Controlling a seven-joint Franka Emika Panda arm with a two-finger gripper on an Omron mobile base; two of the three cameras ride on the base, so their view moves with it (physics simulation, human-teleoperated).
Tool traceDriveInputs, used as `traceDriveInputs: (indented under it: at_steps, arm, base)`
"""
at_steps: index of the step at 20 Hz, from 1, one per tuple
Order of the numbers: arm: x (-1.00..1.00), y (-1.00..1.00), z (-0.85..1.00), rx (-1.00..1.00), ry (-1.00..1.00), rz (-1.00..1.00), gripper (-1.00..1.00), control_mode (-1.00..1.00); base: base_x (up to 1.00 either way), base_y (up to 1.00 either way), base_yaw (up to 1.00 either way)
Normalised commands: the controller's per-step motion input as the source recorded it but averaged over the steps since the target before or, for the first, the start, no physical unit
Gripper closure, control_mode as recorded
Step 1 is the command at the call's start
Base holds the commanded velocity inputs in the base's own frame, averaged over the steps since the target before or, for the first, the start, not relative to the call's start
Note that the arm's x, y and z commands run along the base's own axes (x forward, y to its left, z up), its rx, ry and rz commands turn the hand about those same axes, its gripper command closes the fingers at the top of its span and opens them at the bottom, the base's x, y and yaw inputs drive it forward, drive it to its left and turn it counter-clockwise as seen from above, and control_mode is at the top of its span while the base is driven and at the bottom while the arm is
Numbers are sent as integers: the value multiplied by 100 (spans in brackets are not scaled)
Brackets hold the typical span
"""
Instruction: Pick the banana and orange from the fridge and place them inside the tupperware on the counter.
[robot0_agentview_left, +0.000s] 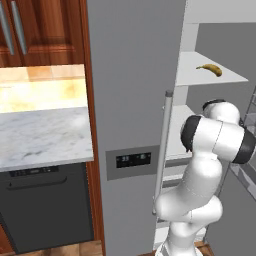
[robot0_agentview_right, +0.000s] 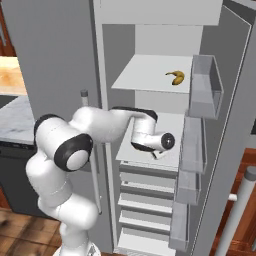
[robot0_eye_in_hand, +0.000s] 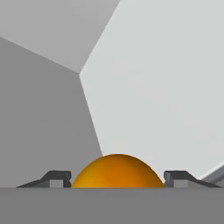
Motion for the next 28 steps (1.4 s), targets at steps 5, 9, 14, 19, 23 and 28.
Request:
traceDriveInputs:
  at_steps: [5, 9, 14, 19, 23, 28]
  arm:
    - [-32, 17, 58, -9, 0, 0, 100, -100]
    - [-43, 13, 64, -7, 0, 0, 100, -100]
    - [-56, 7, 67, -4, 0, 0, 100, -100]
    - [-60, 10, 66, -1, 0, 0, 100, -100]
    - [-60, 14, 64, 0, 0, -1, 100, -100]
    - [-58, 17, 61, -2, 5, -1, 100, -100]
  base:
    - [0, 0, 0]
    - [0, 0, 0]
    - [0, 0, 0]
    - [0, 0, 0]
    - [0, 0, 0]
    - [0, 0, 0]
